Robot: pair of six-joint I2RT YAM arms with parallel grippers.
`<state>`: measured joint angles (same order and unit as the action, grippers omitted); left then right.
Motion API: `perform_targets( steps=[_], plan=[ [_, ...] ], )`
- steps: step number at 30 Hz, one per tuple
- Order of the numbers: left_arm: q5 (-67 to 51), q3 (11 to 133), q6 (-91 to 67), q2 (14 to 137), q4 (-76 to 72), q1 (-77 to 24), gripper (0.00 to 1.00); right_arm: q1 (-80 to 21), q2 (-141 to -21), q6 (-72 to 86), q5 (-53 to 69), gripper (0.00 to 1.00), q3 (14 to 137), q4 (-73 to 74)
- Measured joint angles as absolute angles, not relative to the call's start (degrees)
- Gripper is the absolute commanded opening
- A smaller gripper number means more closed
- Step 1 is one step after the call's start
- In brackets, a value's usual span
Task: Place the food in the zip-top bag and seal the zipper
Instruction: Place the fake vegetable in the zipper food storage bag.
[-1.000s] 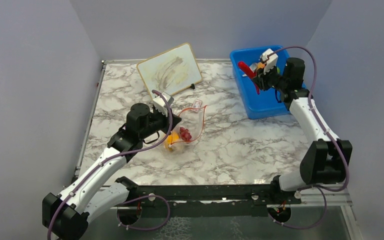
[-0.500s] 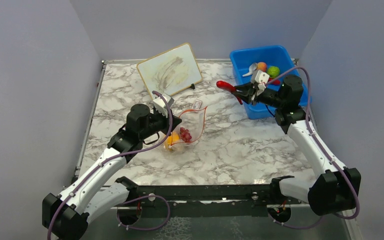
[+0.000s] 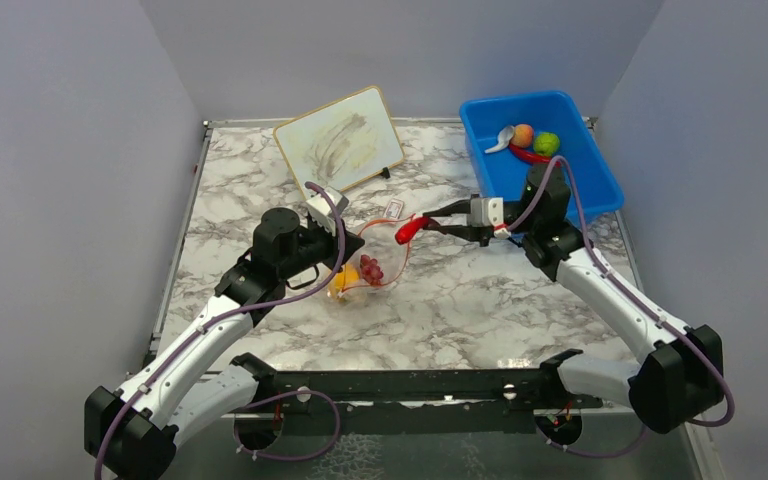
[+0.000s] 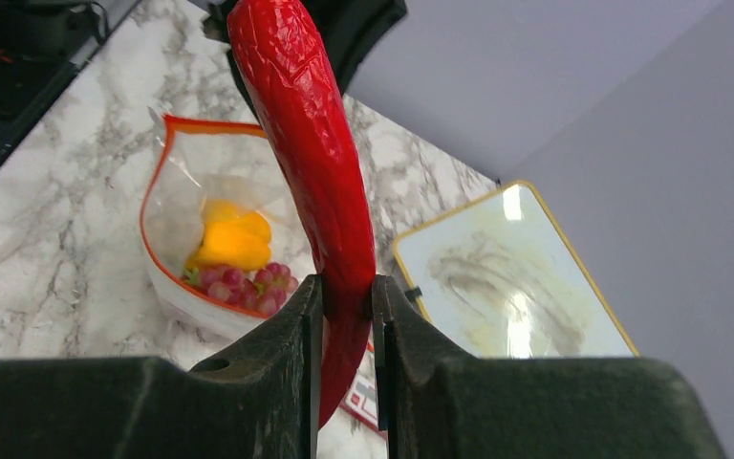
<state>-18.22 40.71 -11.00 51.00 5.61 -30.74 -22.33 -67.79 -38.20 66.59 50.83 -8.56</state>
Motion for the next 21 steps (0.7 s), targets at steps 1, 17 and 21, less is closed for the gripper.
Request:
perform_targets(
  steps=[1,17,21],
  plan=[
    [-18.41,40.71,-11.0,51.0,5.61,-30.74,0.0,-23.24,-67.81,-38.89,67.31,0.21,50.52,-8.95],
    [-20.16,40.42,-10.98,50.35,5.54,-30.74,0.0,-35.59,-79.64,-55.53,71.42,0.23,55.61,-6.42],
    [-20.4,40.32,-10.98,50.24,5.56,-30.74,0.0,-35.88,-82.78,-60.75,71.22,0.24,58.08,-2.81]
  ],
)
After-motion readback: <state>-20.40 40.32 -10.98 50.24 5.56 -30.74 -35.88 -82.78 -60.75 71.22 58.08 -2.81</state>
